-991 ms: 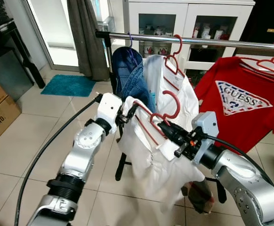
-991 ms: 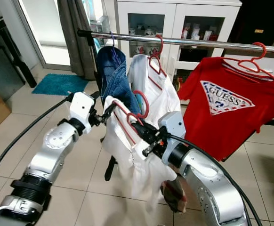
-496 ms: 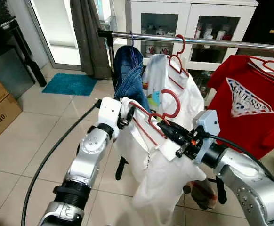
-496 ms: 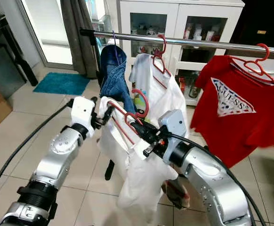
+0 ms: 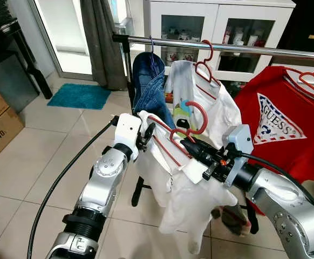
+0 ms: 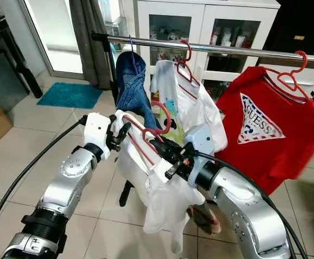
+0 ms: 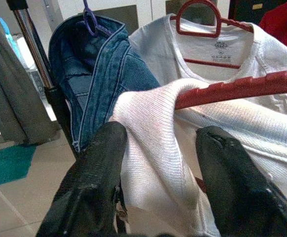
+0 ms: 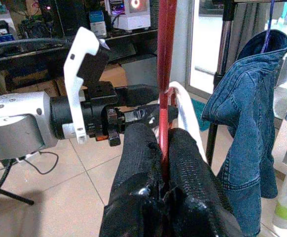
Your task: Hang hanger
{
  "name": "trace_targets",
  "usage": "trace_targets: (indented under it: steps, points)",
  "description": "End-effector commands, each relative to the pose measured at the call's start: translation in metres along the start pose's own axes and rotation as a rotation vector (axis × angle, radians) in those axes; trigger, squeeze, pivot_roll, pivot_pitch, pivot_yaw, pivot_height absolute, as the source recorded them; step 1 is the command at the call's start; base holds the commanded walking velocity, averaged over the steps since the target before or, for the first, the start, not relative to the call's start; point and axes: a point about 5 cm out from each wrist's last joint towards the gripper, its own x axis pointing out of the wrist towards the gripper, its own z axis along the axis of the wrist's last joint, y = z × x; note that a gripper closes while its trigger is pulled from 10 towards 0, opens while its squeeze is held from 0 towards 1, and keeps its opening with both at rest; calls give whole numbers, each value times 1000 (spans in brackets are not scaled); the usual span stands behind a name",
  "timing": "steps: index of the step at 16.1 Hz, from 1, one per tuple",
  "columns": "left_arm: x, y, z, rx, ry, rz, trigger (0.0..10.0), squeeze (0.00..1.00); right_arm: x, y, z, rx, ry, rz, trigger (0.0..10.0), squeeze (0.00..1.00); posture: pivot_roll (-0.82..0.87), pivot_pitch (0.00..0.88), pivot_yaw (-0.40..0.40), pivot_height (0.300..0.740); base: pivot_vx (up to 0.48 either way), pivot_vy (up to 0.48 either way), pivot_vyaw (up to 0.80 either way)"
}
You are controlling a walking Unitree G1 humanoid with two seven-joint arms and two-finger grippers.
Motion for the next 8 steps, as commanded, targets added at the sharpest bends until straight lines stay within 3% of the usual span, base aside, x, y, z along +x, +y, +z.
trace_targets:
  steps: [1, 8]
  points:
    - [-1, -1, 2, 0, -5, -5, 0, 0, 0, -2, 7, -13, -22, 9, 0, 0, -175, 0, 29, 740, 0, 0, 0]
    - [-1, -1, 2, 0, -5, -5, 0, 0, 0, -2, 7, -13, -22, 9, 0, 0, -175, 0, 29, 740, 0, 0, 0]
